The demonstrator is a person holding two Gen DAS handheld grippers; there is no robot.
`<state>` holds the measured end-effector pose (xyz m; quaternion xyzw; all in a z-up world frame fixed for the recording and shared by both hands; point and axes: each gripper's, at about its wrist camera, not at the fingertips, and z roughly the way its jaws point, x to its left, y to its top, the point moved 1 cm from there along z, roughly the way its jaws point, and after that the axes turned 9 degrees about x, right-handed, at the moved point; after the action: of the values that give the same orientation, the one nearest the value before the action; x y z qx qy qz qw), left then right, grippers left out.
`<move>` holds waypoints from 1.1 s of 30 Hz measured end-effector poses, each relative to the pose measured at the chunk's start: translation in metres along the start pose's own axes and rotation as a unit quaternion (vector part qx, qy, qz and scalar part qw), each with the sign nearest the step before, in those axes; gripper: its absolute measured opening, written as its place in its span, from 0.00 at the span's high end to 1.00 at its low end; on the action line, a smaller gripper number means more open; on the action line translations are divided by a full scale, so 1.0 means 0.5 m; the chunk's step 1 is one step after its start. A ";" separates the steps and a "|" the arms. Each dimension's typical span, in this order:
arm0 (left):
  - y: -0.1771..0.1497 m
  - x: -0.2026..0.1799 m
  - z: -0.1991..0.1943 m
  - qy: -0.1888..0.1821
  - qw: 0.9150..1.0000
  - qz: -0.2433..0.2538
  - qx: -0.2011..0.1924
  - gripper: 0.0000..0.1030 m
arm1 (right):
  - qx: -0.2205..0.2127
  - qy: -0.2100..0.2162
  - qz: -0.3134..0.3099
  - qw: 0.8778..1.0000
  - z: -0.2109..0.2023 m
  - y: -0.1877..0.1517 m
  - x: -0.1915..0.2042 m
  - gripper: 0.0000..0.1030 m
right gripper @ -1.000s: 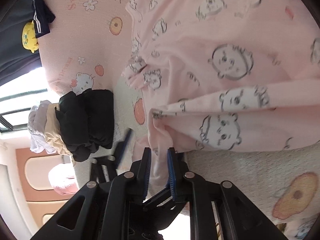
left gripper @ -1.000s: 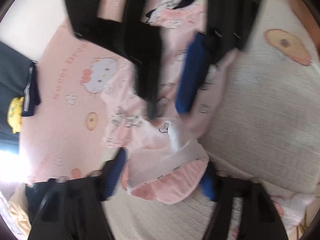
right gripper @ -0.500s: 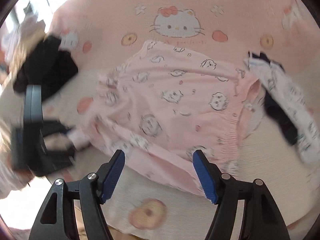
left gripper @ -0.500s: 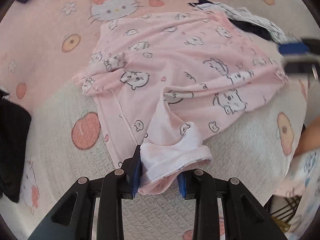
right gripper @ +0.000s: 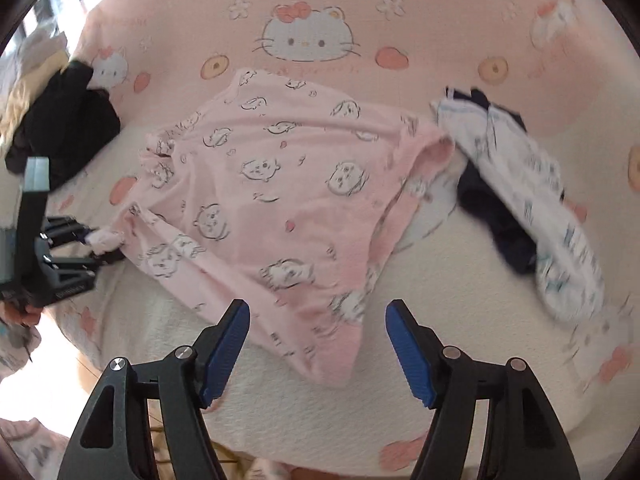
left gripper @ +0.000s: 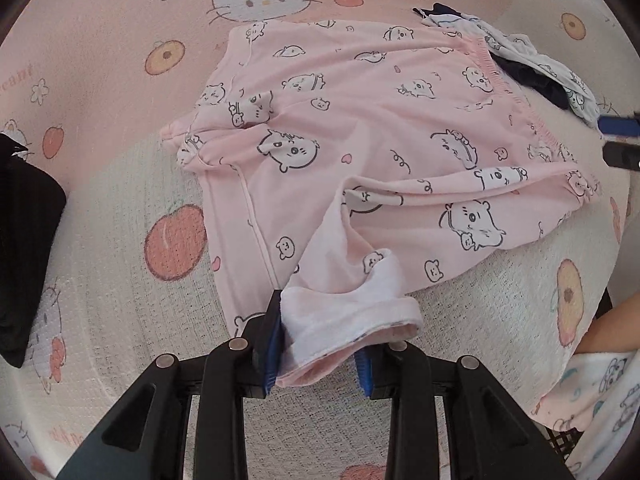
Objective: Fold clothes
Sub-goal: 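Grasp the folded cuff with the left gripper while the right gripper releases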
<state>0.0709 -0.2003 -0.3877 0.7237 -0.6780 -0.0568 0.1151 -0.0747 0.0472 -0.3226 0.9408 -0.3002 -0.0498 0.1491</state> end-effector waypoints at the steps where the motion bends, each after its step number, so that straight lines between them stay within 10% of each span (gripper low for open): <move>1: -0.002 -0.001 -0.001 -0.001 1.000 0.002 0.001 0.74 | 0.004 -0.003 -0.009 1.000 0.004 0.002 0.001 0.32; 9: -0.011 0.009 -0.009 -0.033 0.999 -0.028 0.012 0.74 | 0.029 -0.008 -0.102 0.994 0.039 -0.033 0.064 0.32; 19: 0.002 0.051 -0.003 -0.084 0.993 -0.078 0.028 0.74 | 0.048 -0.138 -0.178 0.973 0.072 -0.090 0.090 0.32; 29: 0.009 0.045 0.006 -0.033 0.999 -0.030 0.014 0.74 | 0.046 -0.320 -0.307 0.895 0.126 -0.102 0.180 0.34; 33: 0.004 0.037 0.003 -0.013 1.000 -0.013 0.015 0.73 | 0.056 -0.312 -0.334 0.887 0.144 -0.135 0.210 0.86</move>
<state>0.0698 -0.2189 -0.3873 0.7331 -0.6710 -0.0579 0.0945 0.0349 0.0206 -0.4125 0.9281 -0.0012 -0.3712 -0.0307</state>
